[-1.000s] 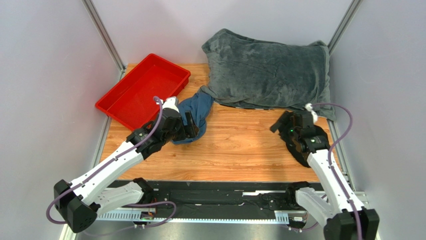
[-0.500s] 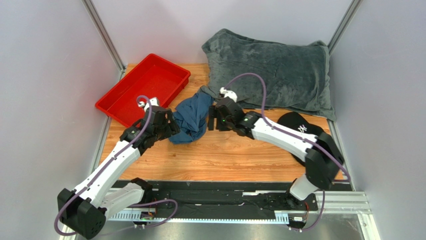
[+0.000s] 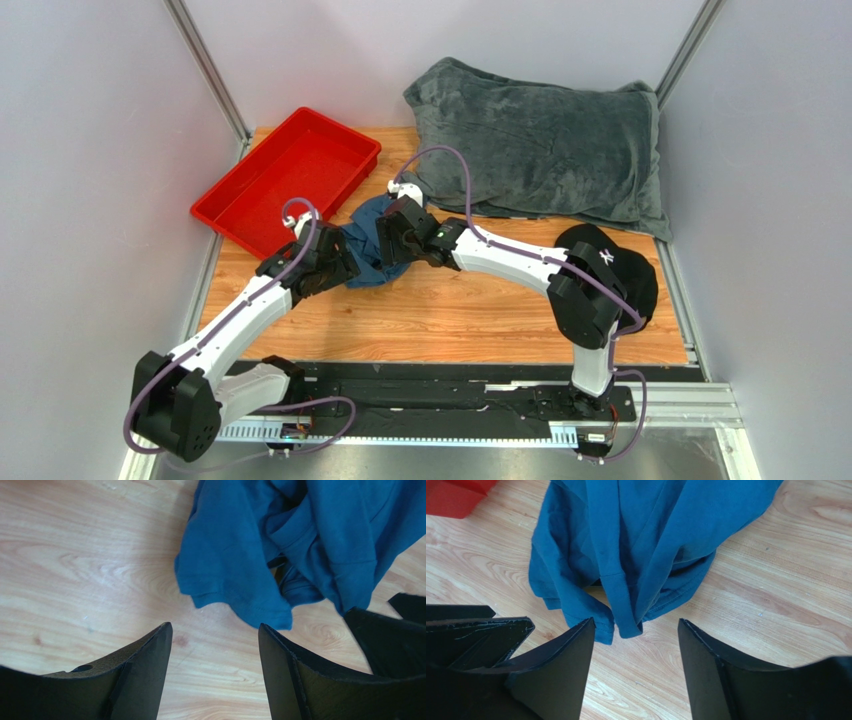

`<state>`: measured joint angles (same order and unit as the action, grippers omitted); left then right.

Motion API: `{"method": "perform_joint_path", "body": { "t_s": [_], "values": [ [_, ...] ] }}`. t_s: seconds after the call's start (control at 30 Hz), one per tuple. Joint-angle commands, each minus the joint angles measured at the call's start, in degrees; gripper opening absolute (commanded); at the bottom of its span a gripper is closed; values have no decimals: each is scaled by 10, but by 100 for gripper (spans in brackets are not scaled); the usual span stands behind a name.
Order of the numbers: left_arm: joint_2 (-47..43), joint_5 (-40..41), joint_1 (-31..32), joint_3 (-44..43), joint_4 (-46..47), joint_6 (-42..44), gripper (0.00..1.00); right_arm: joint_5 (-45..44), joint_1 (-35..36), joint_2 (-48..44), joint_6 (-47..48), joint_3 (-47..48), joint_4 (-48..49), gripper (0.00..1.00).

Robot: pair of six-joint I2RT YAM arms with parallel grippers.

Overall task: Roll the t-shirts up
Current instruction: Flatten out the T-shirt at the center of the board.

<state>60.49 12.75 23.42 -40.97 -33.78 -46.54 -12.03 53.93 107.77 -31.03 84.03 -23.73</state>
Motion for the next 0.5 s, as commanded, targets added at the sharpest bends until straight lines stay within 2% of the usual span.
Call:
{"method": "perform_joint_path", "body": {
  "t_s": [0.0,0.13,0.17,0.23,0.27,0.3,0.37,0.4,0.43,0.47],
  "values": [
    [33,-23,-5,2,95,-21,72,-6,-1,17,11,31,-11,64],
    [79,-35,-5,-7,124,-24,70,-16,0,20,11,34,-17,54],
    [86,-34,-5,-6,132,-26,70,-21,0,19,11,34,-18,50],
    [109,-30,-5,-5,144,-26,67,-27,-3,17,11,35,-23,37],
    [117,-28,-4,-7,145,-26,66,-27,-4,14,12,37,-25,24],
    [130,-26,-5,-13,144,-26,65,-28,-8,11,14,38,-28,17],
    [139,-14,-5,-29,138,-19,56,-27,-12,3,17,40,-34,0],
    [140,-10,-5,-34,137,-15,50,-29,-18,-2,18,41,-36,0],
    [139,-5,-5,-41,129,-5,37,-28,-21,-7,19,41,-40,0],
    [138,9,-5,-57,121,0,30,-30,-23,-12,21,41,-42,0]
  ]
}}
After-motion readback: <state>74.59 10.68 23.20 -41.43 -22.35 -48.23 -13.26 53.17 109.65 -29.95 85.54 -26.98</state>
